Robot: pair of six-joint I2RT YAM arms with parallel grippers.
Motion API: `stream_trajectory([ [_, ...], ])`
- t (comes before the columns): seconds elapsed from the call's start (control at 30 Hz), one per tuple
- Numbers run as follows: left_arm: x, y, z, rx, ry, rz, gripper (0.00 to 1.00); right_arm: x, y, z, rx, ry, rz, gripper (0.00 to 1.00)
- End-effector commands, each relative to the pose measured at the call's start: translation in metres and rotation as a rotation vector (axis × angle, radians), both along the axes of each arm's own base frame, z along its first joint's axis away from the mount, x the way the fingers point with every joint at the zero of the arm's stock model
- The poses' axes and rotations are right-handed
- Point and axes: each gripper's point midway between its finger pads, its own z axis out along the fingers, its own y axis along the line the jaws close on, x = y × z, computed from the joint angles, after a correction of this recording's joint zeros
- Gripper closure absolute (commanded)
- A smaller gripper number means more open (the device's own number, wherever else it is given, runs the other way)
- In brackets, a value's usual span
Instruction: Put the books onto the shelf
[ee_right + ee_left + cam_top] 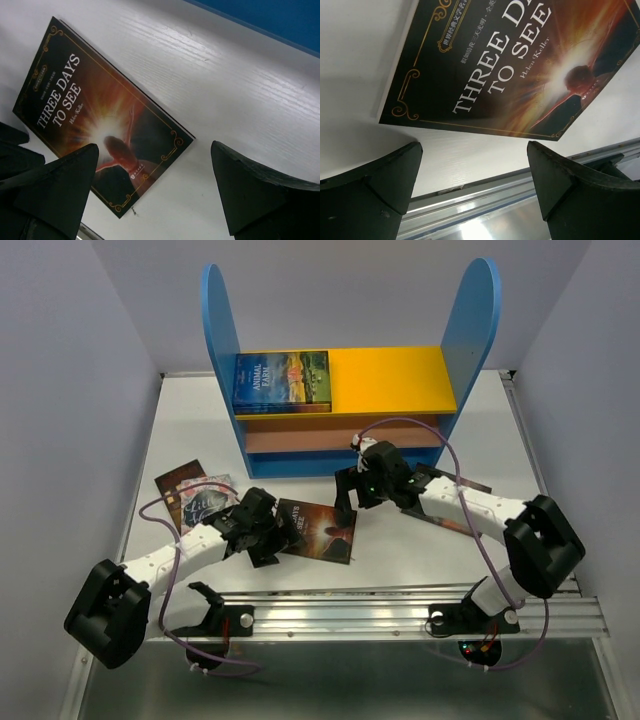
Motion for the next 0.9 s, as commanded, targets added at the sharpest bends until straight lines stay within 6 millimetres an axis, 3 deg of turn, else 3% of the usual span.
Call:
stream_trajectory([
  [0.0,0.001,0.001,-0.007,0.020,-0.007,-0.009,0.01,0.023,0.031,0.012,0.080,-0.060,0.049,0.00],
  [0.3,0.034,0.019,0.002,0.113,-0.111,0.165,0.03,0.029,0.038,-0.031,0.034,-0.033,0.085,0.00],
  [0.5,0.048,0.021,-0.005,0.122,-0.118,0.242,0.14,0.003,0.030,-0.047,0.049,0.053,0.100,0.01],
  [0.53,0.049,0.020,-0.005,0.116,-0.119,0.243,0.19,-0.005,0.032,-0.046,0.073,0.082,0.113,0.01],
  [0.63,0.055,0.023,-0.005,0.128,-0.122,0.274,0.22,-0.025,0.033,-0.041,0.129,0.138,0.139,0.04],
  [0.87,0.060,0.024,-0.004,0.123,-0.135,0.294,0.32,-0.046,0.041,-0.017,0.247,0.214,0.151,0.16],
])
